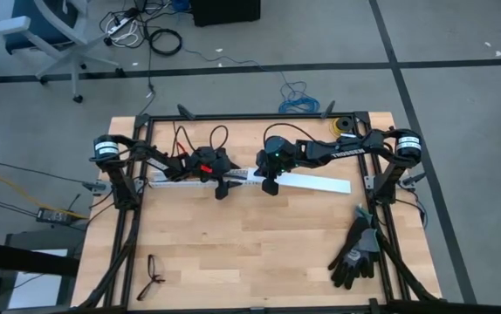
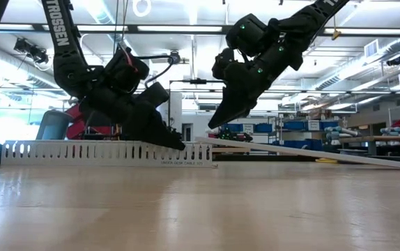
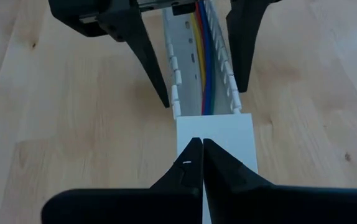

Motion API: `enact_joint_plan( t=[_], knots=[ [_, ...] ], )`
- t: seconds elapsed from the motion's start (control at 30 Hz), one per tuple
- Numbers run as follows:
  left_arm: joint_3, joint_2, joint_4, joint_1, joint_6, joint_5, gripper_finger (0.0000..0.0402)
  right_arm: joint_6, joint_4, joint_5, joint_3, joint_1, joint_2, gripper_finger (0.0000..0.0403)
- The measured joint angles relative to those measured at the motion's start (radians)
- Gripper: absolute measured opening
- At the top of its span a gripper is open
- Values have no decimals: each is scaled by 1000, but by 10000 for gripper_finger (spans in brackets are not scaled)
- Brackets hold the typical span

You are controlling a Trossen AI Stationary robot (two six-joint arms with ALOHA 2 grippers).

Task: Ziptie cables
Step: Close the white cable duct with the white cable duct cover

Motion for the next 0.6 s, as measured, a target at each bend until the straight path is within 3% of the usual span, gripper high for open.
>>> enact_joint_plan(
  t=[0.6],
  knots=[
    [50, 68, 14, 0, 8, 3, 296, 0, -2, 0, 0, 0, 0, 2]
  ],
)
